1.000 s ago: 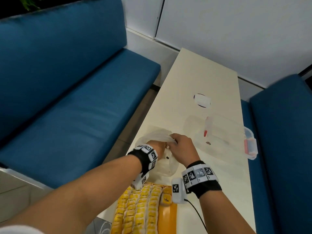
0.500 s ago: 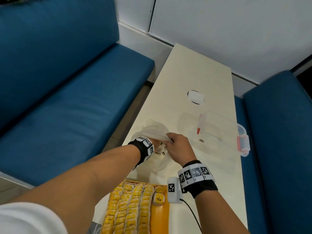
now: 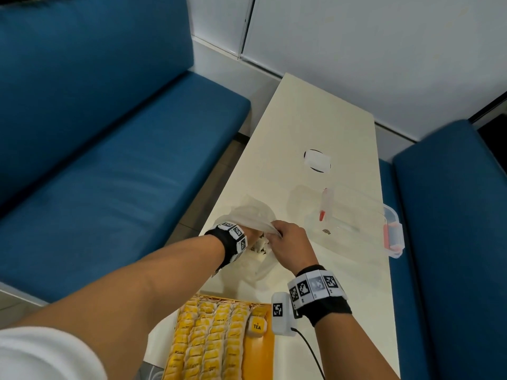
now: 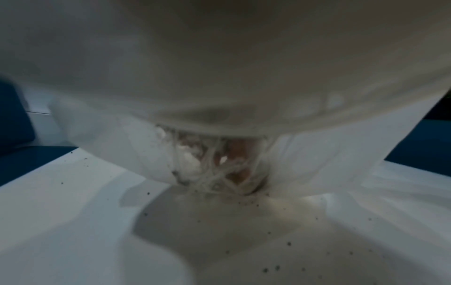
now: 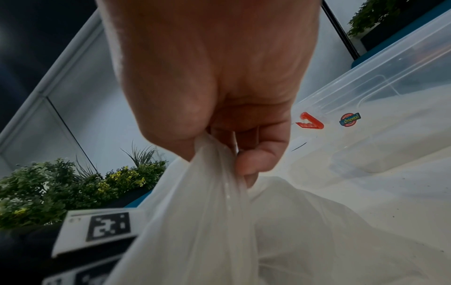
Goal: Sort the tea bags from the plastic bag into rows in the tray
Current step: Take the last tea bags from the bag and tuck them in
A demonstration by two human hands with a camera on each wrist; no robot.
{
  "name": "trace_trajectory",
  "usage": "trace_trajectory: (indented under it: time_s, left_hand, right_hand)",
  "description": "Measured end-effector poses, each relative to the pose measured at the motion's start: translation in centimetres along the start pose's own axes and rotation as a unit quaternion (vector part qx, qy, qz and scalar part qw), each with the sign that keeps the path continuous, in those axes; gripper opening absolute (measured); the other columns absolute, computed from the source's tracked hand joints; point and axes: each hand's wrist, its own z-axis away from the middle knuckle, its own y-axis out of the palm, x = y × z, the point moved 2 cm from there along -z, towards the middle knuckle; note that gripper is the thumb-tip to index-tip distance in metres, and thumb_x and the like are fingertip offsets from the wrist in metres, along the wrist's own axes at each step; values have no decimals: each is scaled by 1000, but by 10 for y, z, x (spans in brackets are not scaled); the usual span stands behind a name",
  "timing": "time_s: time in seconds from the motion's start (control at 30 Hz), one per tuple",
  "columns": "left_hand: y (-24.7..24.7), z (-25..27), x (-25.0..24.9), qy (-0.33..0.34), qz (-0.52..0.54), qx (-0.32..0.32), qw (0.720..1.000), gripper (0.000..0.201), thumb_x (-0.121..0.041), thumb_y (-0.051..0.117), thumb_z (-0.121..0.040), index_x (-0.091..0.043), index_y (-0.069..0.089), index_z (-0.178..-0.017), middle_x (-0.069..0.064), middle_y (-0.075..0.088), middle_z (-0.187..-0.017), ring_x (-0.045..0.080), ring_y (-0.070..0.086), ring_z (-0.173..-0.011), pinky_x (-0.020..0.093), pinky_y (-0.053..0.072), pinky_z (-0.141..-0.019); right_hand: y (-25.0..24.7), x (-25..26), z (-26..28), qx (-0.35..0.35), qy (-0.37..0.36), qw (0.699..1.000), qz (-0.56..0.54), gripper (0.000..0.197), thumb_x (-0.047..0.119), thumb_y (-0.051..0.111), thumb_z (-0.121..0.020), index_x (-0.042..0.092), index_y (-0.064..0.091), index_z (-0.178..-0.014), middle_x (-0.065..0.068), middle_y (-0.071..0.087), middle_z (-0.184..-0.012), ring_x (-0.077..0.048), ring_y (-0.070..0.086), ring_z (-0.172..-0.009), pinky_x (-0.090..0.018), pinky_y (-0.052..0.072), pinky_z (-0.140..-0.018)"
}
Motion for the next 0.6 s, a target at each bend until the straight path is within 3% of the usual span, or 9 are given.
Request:
trace_trajectory:
  time_s: [0.03, 0.07, 0.1, 0.17, 0.27, 0.33, 0.43, 0.53, 0.6]
  left_hand:
    - [-1, 1, -2, 6, -12, -2, 1000, 19, -18, 50, -102, -13, 61, -88, 14, 69, -106, 22, 59, -76, 28, 47, -67]
    - [-4, 3, -5, 7, -7, -4, 1000, 12, -18, 52, -102, -15, 59, -93, 10, 68, -108, 20, 57, -79, 27, 43, -71]
    - [-5, 4, -7, 15, -17, 2, 1000, 11, -21, 53, -103, -14, 61, -105, 9, 67, -113, 22, 58, -88, 29, 43, -77]
    - [-10, 12, -11, 22, -58, 21, 998, 27, -27, 54, -103, -7, 61, -120, 8, 64, -112, 27, 60, -101, 33, 43, -84]
    - [-24, 28, -17, 29, -74, 10, 997, 27, -25, 54, -102, -4, 68, -111, 7, 65, -95, 26, 60, -86, 33, 44, -76]
    - [-35, 39, -15, 50, -62, -12, 997, 22, -20, 56, -100, -6, 69, -112, 8, 68, -104, 27, 64, -90, 33, 49, -77]
    - [-50, 57, -5, 66, 1, -74, 995, 20, -20, 60, -97, -16, 72, -113, 4, 69, -109, 24, 65, -97, 35, 54, -83]
    - [-57, 76, 5, 26, 87, -117, 989, 17, -31, 64, -96, -21, 74, -105, -1, 68, -100, 17, 64, -88, 25, 47, -67]
    - [-49, 84, 15, -31, 253, -114, 960, 18, -35, 70, -93, -18, 76, -92, -4, 70, -81, 11, 65, -71, 20, 45, -55]
  right_hand:
    - [0, 0, 0, -5, 3, 1000, 4, 14, 15, 54, -94, 17, 68, -94, -3, 69, -84, -22, 63, -81, -26, 41, -65]
    - [-1, 0, 0, -13, 5, 1000, 11, 15, 15, 53, -94, 16, 68, -95, -3, 69, -85, -23, 62, -81, -27, 41, -64]
    - [-2, 1, -1, -21, 7, 1000, 20, 15, 15, 52, -94, 15, 68, -96, -5, 69, -86, -25, 62, -81, -28, 44, -65]
    - [-4, 1, -2, -40, 10, 998, 41, 17, 15, 51, -93, 15, 67, -98, -7, 69, -87, -28, 63, -81, -33, 51, -69]
    - [-11, 4, -5, -67, 6, 996, 65, 17, 14, 49, -93, 15, 66, -98, -8, 69, -87, -30, 63, -80, -36, 53, -70]
    - [-18, 7, -7, -92, 2, 992, 85, 18, 13, 48, -92, 16, 65, -98, -8, 68, -86, -32, 63, -80, -36, 52, -67]
    - [-22, 12, -11, -106, 3, 987, 118, 23, 10, 47, -91, 17, 64, -105, -8, 68, -89, -33, 63, -83, -35, 50, -66]
    - [-16, 11, -13, -81, 14, 986, 145, 35, 10, 46, -92, 22, 62, -121, -9, 69, -104, -33, 63, -95, -36, 51, -74]
    - [-10, 7, -12, -47, 22, 991, 126, 42, 14, 48, -94, 24, 57, -134, -8, 65, -121, -31, 61, -110, -36, 51, -85]
